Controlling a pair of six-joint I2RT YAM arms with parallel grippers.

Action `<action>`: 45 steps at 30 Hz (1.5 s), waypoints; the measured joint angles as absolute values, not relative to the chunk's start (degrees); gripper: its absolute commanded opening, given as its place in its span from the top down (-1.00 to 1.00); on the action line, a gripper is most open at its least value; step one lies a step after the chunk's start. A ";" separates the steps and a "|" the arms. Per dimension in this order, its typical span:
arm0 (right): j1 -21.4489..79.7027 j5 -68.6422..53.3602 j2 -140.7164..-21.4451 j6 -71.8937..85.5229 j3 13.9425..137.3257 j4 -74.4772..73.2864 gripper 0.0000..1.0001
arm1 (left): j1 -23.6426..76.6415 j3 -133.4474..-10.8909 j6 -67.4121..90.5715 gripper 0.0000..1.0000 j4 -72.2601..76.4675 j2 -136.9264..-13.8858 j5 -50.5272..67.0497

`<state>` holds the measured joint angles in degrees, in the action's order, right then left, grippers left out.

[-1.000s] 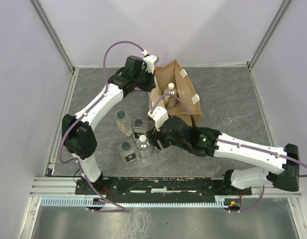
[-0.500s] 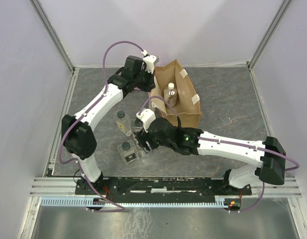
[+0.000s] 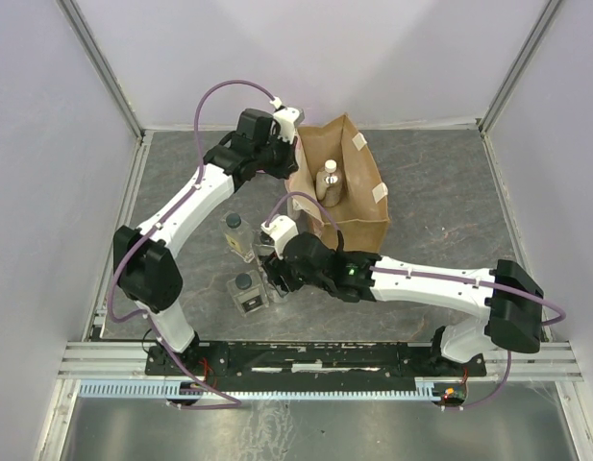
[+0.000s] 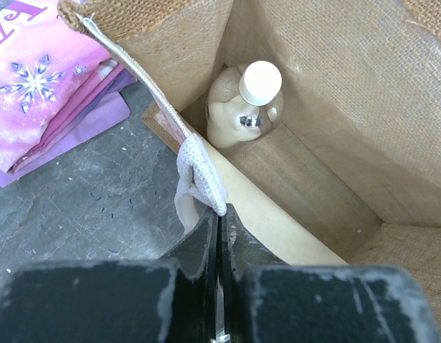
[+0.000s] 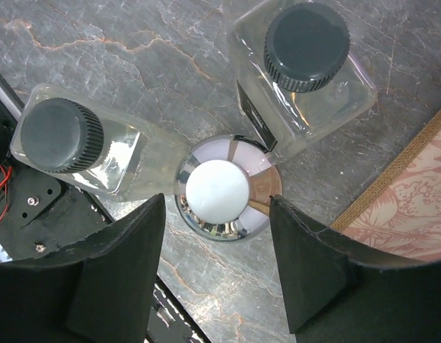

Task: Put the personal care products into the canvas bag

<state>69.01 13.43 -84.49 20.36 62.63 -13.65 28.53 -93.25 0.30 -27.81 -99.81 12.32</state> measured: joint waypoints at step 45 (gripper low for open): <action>69.04 16.34 -87.94 17.17 62.76 -9.89 0.09 | 27.59 -91.53 0.30 0.95 -28.03 -98.21 12.51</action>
<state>69.04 16.34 -87.94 17.17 62.76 -9.89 27.59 -91.53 0.30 -28.03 -98.21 12.51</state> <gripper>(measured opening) 0.461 0.050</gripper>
